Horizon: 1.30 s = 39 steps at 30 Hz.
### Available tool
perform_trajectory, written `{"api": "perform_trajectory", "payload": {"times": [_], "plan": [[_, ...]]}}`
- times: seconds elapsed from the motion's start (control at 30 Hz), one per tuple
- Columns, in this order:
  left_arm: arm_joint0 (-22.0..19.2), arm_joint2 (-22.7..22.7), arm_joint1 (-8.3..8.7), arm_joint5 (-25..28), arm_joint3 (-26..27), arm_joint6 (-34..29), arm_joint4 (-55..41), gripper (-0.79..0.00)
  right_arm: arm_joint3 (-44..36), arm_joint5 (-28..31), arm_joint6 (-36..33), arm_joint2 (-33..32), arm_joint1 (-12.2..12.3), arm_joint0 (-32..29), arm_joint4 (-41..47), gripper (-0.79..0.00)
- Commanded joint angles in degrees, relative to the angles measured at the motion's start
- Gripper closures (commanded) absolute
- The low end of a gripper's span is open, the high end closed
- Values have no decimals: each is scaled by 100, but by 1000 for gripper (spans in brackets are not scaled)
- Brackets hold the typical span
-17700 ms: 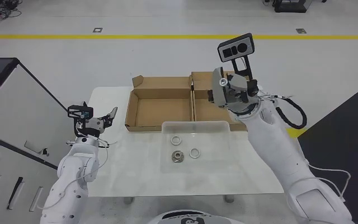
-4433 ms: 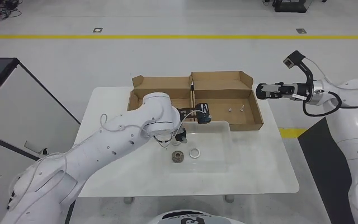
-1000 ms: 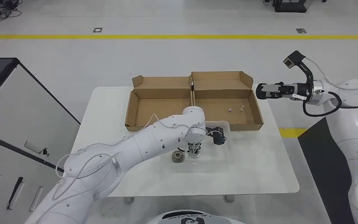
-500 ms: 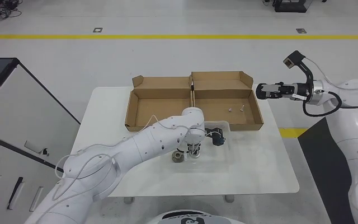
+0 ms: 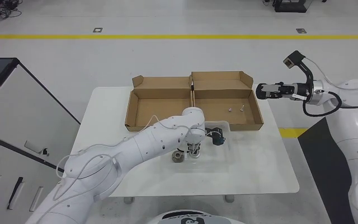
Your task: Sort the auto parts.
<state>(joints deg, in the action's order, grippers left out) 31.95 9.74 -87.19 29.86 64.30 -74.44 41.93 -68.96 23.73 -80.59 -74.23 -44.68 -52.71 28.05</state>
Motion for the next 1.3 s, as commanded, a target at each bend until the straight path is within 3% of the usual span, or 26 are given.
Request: {"api": "perform_trajectory", "payload": {"times": [0.0,0.2,0.27,0.3,0.53,0.7,0.93,1.1,1.27], "plan": [[14,0,-9,18,-21,18,14,-240,0,0,0,0,0,0,0,-785],[56,0,-57,61,-121,61,67,-185,0,0,0,0,0,0,0,-785],[66,0,-79,81,-170,81,107,-37,0,0,0,0,0,0,0,-785],[70,0,-91,91,-199,92,123,0,0,0,0,0,0,0,0,-785],[18,0,-158,156,-276,157,148,0,0,0,0,0,0,0,0,-785],[-244,0,-72,56,10,57,-111,0,0,0,0,0,0,0,0,-785],[-751,0,337,-155,858,-153,-524,0,0,0,0,0,0,0,0,-785],[-1046,0,766,-177,1524,-175,-743,0,0,0,0,0,0,0,0,-785],[-1186,82,1243,122,1899,124,-867,0,0,0,0,0,0,0,0,-785]]}}
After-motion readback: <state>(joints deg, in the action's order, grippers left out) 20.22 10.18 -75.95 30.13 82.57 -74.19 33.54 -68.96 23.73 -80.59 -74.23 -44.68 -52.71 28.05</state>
